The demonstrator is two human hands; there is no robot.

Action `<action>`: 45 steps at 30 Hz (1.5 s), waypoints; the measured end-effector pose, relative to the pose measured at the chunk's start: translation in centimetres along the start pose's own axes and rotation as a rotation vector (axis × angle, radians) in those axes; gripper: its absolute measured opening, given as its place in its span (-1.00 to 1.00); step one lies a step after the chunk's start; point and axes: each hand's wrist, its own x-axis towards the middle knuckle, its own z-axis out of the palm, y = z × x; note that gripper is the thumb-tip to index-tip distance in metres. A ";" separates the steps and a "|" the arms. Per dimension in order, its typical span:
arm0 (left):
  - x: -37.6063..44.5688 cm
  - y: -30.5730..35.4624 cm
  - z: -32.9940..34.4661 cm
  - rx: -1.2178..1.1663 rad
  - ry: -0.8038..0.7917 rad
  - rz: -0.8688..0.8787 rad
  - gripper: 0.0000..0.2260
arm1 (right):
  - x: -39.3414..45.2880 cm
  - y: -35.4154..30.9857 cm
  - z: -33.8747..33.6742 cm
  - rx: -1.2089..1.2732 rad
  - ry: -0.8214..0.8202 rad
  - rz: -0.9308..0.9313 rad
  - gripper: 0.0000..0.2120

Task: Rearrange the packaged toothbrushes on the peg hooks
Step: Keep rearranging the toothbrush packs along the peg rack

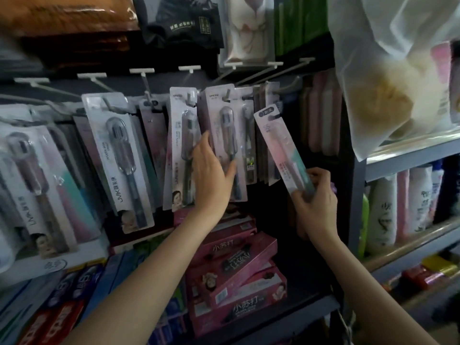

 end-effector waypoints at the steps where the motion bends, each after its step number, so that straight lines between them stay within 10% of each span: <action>1: 0.1 -0.3 0.0 -0.006 -0.024 -0.023 -0.35 | 0.2 0.0 0.2 0.007 0.003 0.000 -0.63; 11: 0.8 -0.6 -0.4 -0.111 -0.029 -0.060 -0.94 | 0.3 -0.6 0.4 0.161 0.032 -0.051 -0.70; 45: -4.2 -9.2 -12.9 -0.048 0.314 0.189 -0.80 | -3.1 -11.7 6.7 0.088 -0.148 -0.270 -0.70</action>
